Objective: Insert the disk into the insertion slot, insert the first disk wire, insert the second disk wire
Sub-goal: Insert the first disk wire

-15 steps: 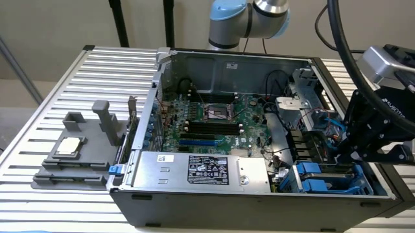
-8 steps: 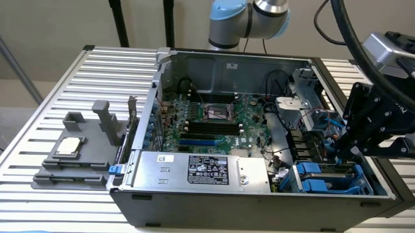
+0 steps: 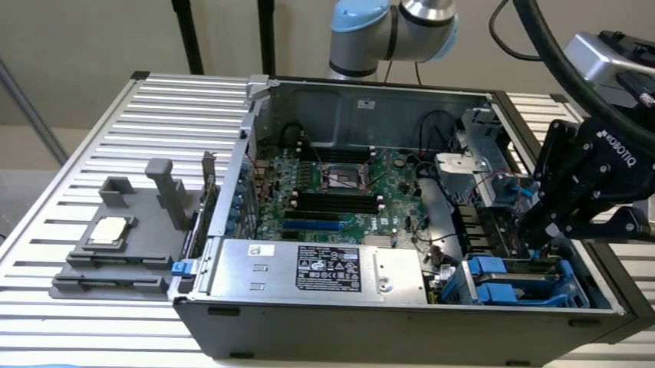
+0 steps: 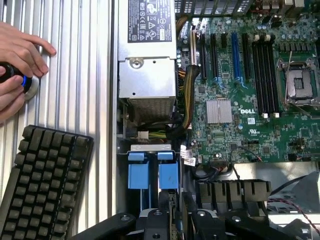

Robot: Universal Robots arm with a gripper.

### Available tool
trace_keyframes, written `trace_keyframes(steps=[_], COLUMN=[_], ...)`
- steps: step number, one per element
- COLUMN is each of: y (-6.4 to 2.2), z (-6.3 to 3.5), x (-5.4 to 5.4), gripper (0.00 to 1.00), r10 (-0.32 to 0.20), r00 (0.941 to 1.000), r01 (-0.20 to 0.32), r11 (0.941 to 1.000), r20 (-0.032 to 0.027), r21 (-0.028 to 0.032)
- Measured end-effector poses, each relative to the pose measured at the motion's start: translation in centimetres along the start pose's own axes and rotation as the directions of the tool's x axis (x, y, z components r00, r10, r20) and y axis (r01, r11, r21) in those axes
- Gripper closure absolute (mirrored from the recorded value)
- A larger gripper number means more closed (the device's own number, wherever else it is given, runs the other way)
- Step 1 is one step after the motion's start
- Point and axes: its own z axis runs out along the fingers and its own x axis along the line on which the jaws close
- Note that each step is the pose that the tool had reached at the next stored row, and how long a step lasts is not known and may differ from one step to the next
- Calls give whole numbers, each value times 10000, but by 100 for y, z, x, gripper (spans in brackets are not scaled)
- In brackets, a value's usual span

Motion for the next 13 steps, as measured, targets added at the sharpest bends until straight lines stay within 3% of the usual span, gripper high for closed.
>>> trace_keyframes(steps=[7, 13], y=[73, 75], z=[22, 32], x=[-3, -9], gripper=[75, 75], r10=[1, 1], r00=[10000, 10000], r01=[-1, -1], r11=[10000, 10000], r20=[-8, -7], r21=[5, 16])
